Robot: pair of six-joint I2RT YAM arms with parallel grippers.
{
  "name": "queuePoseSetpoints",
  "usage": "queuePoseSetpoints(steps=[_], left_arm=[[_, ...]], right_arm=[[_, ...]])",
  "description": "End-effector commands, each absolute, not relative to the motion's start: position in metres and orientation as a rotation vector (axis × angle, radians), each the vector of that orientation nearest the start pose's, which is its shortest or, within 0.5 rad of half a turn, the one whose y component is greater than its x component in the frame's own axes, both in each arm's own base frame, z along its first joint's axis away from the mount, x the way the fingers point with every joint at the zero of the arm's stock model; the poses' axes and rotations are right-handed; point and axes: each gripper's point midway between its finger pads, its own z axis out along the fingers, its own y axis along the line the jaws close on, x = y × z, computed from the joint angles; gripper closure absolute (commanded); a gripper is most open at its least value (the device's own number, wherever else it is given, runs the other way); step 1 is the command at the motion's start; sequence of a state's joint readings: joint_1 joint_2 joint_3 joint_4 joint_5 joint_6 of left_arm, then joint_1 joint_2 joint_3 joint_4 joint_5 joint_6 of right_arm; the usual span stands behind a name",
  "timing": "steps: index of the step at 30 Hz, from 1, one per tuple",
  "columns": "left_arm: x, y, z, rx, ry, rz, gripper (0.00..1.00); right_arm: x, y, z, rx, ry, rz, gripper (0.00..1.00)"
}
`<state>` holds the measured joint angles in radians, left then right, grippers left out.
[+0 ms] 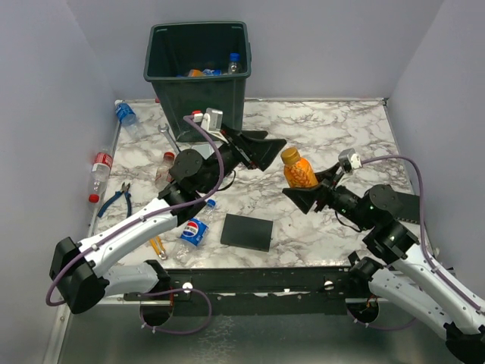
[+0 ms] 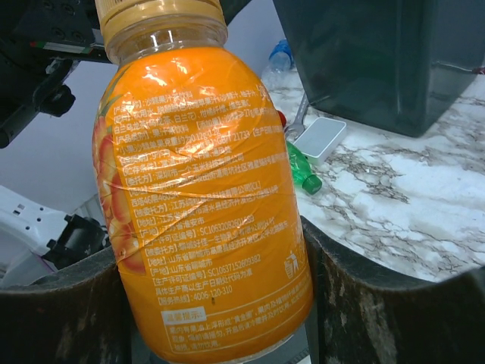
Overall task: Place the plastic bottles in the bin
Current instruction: Pick up the plastic bottle at the center of the board.
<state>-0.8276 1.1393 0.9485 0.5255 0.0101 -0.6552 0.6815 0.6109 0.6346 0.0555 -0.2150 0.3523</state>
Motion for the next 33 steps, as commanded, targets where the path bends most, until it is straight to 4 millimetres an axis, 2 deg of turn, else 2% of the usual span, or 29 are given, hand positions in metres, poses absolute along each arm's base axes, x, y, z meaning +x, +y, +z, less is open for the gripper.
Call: queuePoseSetpoints(steps=[1,5,8,14,19,21,26,27,28,29,32,33], left_arm=[[0.229,-0.339,0.446,0.194,1.279,-1.527,0.01],[0.224,-0.349,0.445,0.250,1.286,-1.564,0.04],[0.223,-0.357,0.438,0.277,1.309,-1.580,0.09],[0.220,-0.370,0.417,0.330,1.362,-1.599,0.31],[0.220,-0.371,0.407,0.333,1.389,-1.598,0.35],[0.220,-0.371,0.405,0.330,1.392,-1.592,0.43],[0.220,-0.367,0.405,0.323,1.385,-1.573,0.75],[0.220,-0.366,0.405,0.324,1.383,-1.569,0.82],[0.221,-0.366,0.405,0.326,1.381,-1.563,0.91],[0.221,-0.365,0.406,0.325,1.380,-1.555,0.99],[0.232,-0.360,0.407,0.301,1.392,-1.469,1.00],[0.237,-0.357,0.409,0.287,1.394,-1.428,1.00]], right_arm=[[0.194,0.229,0.321,-0.438,1.477,1.016,0.70],[0.197,0.233,0.319,-0.433,1.487,1.027,0.70],[0.200,0.237,0.319,-0.438,1.496,1.037,0.70],[0.204,0.242,0.323,-0.437,1.492,1.050,0.70],[0.207,0.245,0.327,-0.425,1.483,1.059,0.70],[0.207,0.246,0.326,-0.423,1.483,1.064,0.70],[0.208,0.248,0.323,-0.417,1.494,1.077,0.68],[0.208,0.248,0.322,-0.413,1.502,1.079,0.65],[0.208,0.248,0.322,-0.412,1.508,1.082,0.56],[0.207,0.249,0.321,-0.412,1.517,1.086,0.41],[0.204,0.248,0.328,-0.416,1.548,1.091,0.03],[0.202,0.246,0.331,-0.418,1.556,1.087,0.00]])
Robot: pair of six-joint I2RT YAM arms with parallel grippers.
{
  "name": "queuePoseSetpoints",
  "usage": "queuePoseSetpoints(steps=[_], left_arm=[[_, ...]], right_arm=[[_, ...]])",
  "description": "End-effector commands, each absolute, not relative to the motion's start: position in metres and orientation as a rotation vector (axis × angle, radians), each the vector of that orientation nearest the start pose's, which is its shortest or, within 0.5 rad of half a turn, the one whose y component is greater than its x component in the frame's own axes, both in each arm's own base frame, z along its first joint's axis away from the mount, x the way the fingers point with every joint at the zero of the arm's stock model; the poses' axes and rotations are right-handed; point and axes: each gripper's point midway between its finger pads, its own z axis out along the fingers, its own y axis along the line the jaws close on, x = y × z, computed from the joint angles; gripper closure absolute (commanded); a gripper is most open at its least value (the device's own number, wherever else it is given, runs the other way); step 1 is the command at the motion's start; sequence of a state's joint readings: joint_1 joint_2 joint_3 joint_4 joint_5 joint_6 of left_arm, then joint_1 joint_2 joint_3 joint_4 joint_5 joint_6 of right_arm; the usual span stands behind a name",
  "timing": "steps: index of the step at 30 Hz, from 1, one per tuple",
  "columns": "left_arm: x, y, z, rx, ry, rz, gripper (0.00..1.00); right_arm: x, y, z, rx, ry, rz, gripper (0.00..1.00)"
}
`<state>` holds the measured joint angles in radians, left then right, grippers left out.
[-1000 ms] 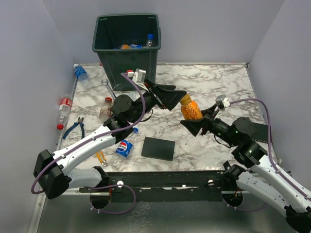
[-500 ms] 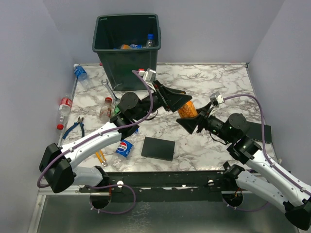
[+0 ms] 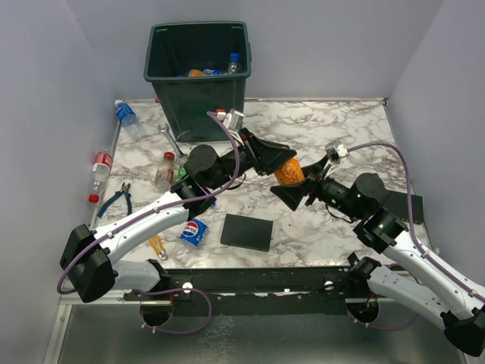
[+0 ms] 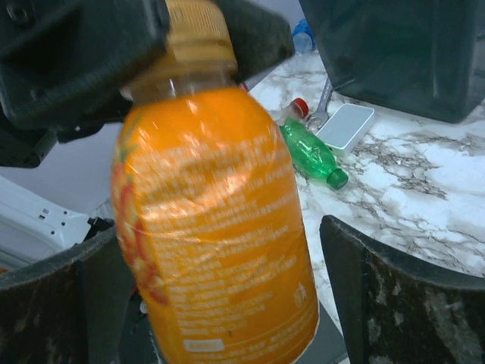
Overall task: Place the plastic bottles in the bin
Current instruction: Pick up the plastic bottle at the center of the board, then place the plastic bottle in the trash bin.
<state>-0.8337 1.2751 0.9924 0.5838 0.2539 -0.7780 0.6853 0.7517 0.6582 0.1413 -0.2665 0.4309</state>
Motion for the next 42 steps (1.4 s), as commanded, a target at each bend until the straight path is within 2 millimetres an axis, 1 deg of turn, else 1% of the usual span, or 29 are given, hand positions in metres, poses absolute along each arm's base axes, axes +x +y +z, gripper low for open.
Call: queuePoseSetpoints(steps=[1,2,6,8,11,14,15,18,21,24,26,28,30,31,33,35,37,39,42], left_arm=[[0.243,-0.353,0.412,0.275,1.394,-1.382,1.00],[0.250,-0.348,0.417,0.262,1.391,-1.334,1.00],[0.280,-0.330,0.441,0.209,1.370,-1.183,1.00],[0.294,-0.322,0.455,0.183,1.345,-1.146,1.00],[0.309,-0.314,0.478,0.158,1.302,-1.121,1.00],[0.327,-0.301,0.500,0.133,1.253,-1.056,1.00],[0.334,-0.295,0.508,0.123,1.237,-1.028,1.00],[0.363,-0.264,0.538,0.049,1.174,-0.877,1.00],[0.391,-0.233,0.560,-0.025,1.124,-0.749,1.00],[0.413,-0.205,0.579,-0.091,1.041,-0.641,1.00],[0.428,-0.188,0.589,-0.133,0.974,-0.539,1.00],[0.447,-0.174,0.593,-0.178,0.922,-0.438,1.00],[0.468,-0.168,0.591,-0.203,0.886,-0.364,1.00],[0.481,-0.169,0.586,-0.203,0.882,-0.334,1.00],[0.504,-0.173,0.576,-0.196,0.889,-0.290,1.00],[0.529,-0.181,0.559,-0.195,0.911,-0.264,1.00],[0.548,-0.188,0.543,-0.204,0.930,-0.260,1.00],[0.563,-0.195,0.527,-0.205,0.959,-0.262,1.00],[0.580,-0.206,0.505,-0.196,1.013,-0.273,1.00]], right_arm=[[0.200,0.244,0.335,-0.420,1.564,1.084,0.00],[0.197,0.241,0.337,-0.421,1.581,1.076,0.00],[0.185,0.225,0.356,-0.408,1.597,1.047,0.00],[0.177,0.219,0.365,-0.407,1.598,1.045,0.00],[0.162,0.212,0.376,-0.432,1.571,1.066,0.00],[0.155,0.203,0.382,-0.424,1.540,1.053,0.00],[0.154,0.199,0.381,-0.414,1.533,1.041,0.00],[0.157,0.184,0.374,-0.358,1.523,0.984,0.00],[0.162,0.173,0.356,-0.283,1.536,0.942,0.00],[0.167,0.165,0.344,-0.210,1.538,0.923,0.00],[0.173,0.160,0.328,-0.140,1.573,0.903,0.00],[0.176,0.159,0.309,-0.111,1.617,0.893,0.00],[0.177,0.160,0.293,-0.095,1.653,0.891,0.00],[0.178,0.159,0.286,-0.087,1.667,0.888,0.00],[0.179,0.158,0.273,-0.069,1.690,0.881,0.00],[0.180,0.156,0.266,-0.057,1.698,0.869,0.00],[0.182,0.153,0.261,-0.053,1.703,0.842,0.00],[0.185,0.148,0.256,-0.053,1.706,0.797,0.00],[0.191,0.143,0.251,-0.032,1.709,0.751,0.00]])
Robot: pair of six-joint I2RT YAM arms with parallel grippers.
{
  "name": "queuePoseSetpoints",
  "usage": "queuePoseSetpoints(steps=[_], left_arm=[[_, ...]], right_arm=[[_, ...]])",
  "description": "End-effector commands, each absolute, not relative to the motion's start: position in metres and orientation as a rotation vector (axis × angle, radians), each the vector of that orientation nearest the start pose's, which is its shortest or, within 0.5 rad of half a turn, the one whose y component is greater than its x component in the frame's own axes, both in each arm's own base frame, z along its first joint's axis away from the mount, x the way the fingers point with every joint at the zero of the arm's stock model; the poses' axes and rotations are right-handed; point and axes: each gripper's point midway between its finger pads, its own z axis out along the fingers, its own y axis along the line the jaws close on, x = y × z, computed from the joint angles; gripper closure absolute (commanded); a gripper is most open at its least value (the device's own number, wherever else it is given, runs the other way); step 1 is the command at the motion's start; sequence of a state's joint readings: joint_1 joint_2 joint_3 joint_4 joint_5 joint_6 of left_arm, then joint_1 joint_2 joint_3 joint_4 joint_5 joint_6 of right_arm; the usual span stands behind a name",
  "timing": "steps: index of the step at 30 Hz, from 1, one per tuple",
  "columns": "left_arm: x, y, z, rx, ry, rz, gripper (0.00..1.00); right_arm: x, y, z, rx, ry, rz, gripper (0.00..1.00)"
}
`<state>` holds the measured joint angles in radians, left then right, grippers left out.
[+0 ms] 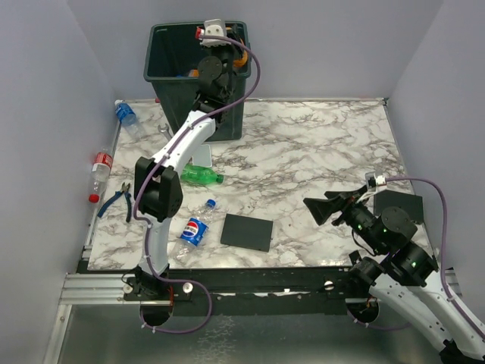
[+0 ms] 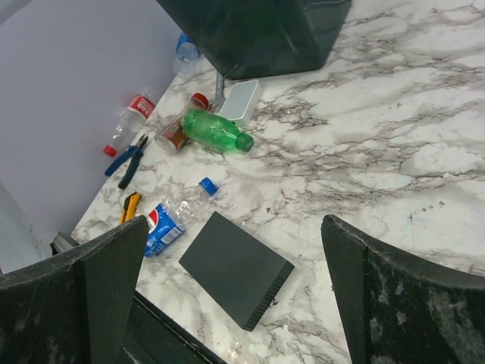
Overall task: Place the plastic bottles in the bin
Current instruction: Place the plastic bottle in the trash bin.
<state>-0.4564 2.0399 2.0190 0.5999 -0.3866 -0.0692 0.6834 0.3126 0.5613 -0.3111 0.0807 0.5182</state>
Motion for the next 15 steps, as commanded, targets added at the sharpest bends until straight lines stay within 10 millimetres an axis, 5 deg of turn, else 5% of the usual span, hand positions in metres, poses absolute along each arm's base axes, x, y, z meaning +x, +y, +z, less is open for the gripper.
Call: queuePoseSetpoints(steps=[1,6,11,15], left_arm=[[0.585,-0.208,0.497,-0.198,1.034,-0.269,0.93],[0.594,-0.209,0.479,-0.201,1.084,-0.243,0.51],[0.584,-0.210,0.506,-0.201,1.034,-0.279,0.07],[0.553,-0.206,0.552,-0.207,0.959,-0.304,0.01]], right_arm=[[0.191,0.144,0.251,-0.034,1.706,0.754,0.00],[0.192,0.149,0.248,-0.058,1.718,0.762,0.00],[0.191,0.147,0.247,-0.054,1.724,0.754,0.00],[0.191,0.145,0.251,-0.046,1.714,0.753,0.00]])
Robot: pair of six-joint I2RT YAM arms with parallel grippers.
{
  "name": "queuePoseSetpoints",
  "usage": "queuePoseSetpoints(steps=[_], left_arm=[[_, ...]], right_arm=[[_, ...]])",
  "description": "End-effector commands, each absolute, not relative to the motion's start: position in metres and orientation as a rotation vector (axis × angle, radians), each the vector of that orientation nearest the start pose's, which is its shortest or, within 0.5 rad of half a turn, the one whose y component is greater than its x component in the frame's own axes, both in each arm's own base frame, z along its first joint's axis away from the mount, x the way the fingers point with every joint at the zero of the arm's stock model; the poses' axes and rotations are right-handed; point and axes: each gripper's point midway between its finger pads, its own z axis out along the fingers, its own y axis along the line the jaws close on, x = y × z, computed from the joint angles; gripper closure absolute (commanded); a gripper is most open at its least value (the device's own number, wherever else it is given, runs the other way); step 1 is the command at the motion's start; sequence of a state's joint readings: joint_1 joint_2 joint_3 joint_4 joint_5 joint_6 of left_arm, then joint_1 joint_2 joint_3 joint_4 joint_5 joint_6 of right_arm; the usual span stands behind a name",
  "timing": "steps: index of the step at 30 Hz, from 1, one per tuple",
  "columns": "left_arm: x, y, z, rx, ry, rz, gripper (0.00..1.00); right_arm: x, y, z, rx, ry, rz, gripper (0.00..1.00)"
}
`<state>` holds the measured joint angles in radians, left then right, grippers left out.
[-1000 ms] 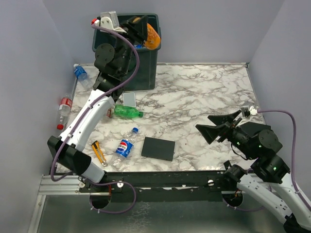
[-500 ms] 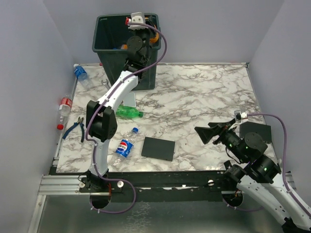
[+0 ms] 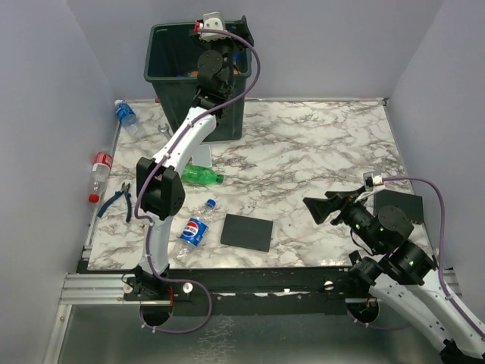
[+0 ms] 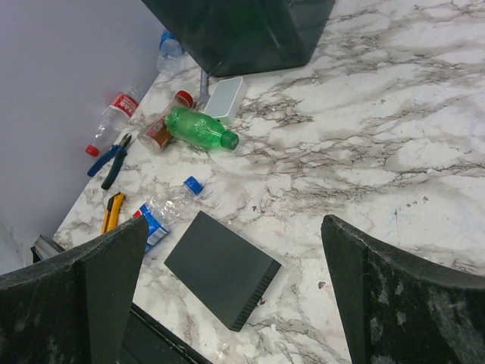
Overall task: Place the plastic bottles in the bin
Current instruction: Place the plastic bottle in the trash bin.
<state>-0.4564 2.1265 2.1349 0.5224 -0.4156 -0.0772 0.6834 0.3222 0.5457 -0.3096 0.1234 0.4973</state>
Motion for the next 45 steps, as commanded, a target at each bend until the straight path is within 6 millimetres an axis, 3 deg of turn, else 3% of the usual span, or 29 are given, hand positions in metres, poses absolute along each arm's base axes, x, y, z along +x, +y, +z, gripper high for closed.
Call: queuePoseSetpoints(steps=[1,2,5,8,11,16,19,22,29,32,37,40,45], left_arm=[[0.542,-0.208,0.562,-0.208,0.946,-0.311,0.01],[0.527,-0.208,0.574,-0.208,0.934,-0.313,0.01],[0.480,-0.216,0.575,-0.190,0.981,-0.276,0.01],[0.427,-0.224,0.547,-0.163,1.088,-0.253,0.01],[0.387,-0.210,0.487,-0.178,1.251,-0.223,0.01],[0.339,-0.156,0.373,-0.261,1.528,-0.117,0.01],[0.310,-0.120,0.322,-0.304,1.612,-0.046,0.01],[0.286,-0.096,0.283,-0.344,1.649,-0.044,0.01],[0.261,-0.078,0.222,-0.489,1.678,-0.146,0.01],[0.258,-0.070,0.213,-0.553,1.657,-0.135,0.01],[0.253,-0.053,0.201,-0.614,1.636,-0.068,0.01],[0.249,-0.049,0.195,-0.640,1.639,-0.071,0.01],[0.245,-0.047,0.196,-0.666,1.625,-0.112,0.01]], right_arm=[[0.191,0.146,0.252,-0.046,1.713,0.755,0.00],[0.191,0.147,0.253,-0.050,1.714,0.759,0.00],[0.194,0.155,0.253,-0.064,1.721,0.782,0.00],[0.197,0.169,0.251,-0.125,1.738,0.809,0.00],[0.201,0.195,0.242,-0.217,1.786,0.869,0.00],[0.206,0.247,0.211,-0.385,1.949,1.005,0.05],[0.211,0.272,0.192,-0.433,2.019,1.081,0.08],[0.220,0.293,0.178,-0.451,2.056,1.097,0.09],[0.238,0.358,0.137,-0.530,2.212,1.088,0.09],[0.254,0.380,0.117,-0.462,2.293,1.097,0.09],[0.279,0.413,0.101,-0.355,2.409,1.121,0.10],[0.289,0.423,0.089,-0.212,2.473,1.121,0.12],[0.322,0.415,0.068,0.041,2.472,0.960,0.11]])
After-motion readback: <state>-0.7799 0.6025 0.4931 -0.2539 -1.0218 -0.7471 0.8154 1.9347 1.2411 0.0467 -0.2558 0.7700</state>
